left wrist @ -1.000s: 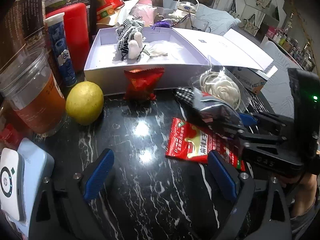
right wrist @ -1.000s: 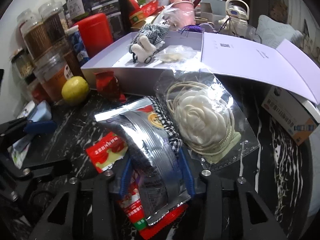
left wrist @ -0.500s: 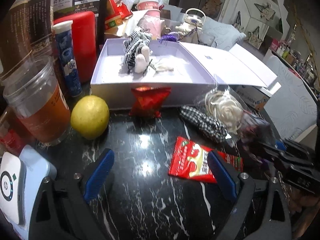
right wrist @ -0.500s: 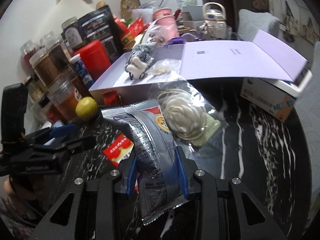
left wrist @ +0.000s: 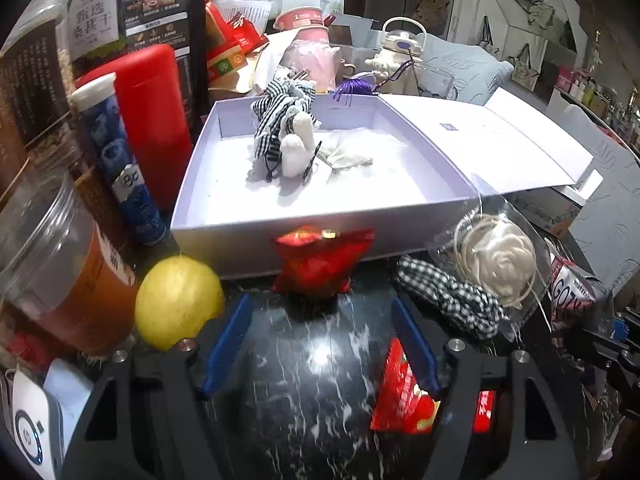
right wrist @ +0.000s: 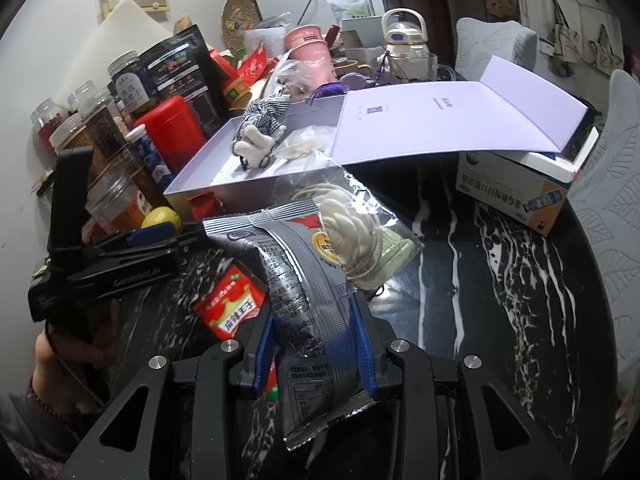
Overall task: Organize soft objects
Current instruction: 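Grasp the small red snack packet with the left gripper while the right gripper holds the silver bag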
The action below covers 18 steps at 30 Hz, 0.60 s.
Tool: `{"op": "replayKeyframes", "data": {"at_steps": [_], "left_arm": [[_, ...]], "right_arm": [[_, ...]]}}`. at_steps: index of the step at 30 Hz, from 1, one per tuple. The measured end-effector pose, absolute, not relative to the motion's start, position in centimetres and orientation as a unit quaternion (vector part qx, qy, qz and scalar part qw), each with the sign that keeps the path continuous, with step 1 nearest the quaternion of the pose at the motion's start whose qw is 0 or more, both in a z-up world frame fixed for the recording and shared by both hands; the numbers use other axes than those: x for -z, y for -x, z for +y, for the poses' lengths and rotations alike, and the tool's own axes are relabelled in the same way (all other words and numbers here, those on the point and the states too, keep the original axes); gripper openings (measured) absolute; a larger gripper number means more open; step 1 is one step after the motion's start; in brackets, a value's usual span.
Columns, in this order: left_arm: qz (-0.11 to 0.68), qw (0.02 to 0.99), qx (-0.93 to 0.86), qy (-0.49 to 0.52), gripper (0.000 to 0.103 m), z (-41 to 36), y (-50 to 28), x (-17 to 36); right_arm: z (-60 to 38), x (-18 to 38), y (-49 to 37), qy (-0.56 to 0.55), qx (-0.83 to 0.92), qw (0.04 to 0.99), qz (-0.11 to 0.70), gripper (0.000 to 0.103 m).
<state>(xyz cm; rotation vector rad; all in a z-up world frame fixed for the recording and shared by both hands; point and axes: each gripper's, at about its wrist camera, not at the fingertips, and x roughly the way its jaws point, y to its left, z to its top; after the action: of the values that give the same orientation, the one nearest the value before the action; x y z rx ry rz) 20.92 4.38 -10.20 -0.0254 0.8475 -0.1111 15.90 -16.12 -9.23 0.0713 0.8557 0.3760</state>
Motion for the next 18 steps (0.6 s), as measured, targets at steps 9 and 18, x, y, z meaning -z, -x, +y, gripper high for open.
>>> {"op": "replayKeyframes", "data": {"at_steps": [9,18], "left_arm": [[0.414,0.909,0.037,-0.006,0.051,3.9,-23.5,11.0],[0.418,0.907,0.055,0.012,0.034,3.7,-22.9,10.9]], "right_arm": [[-16.1,9.7,-17.8,-0.040,-0.187,0.886,0.423,0.034],[-16.0,9.6,-18.1,-0.041,-0.194,0.884,0.423,0.034]]}}
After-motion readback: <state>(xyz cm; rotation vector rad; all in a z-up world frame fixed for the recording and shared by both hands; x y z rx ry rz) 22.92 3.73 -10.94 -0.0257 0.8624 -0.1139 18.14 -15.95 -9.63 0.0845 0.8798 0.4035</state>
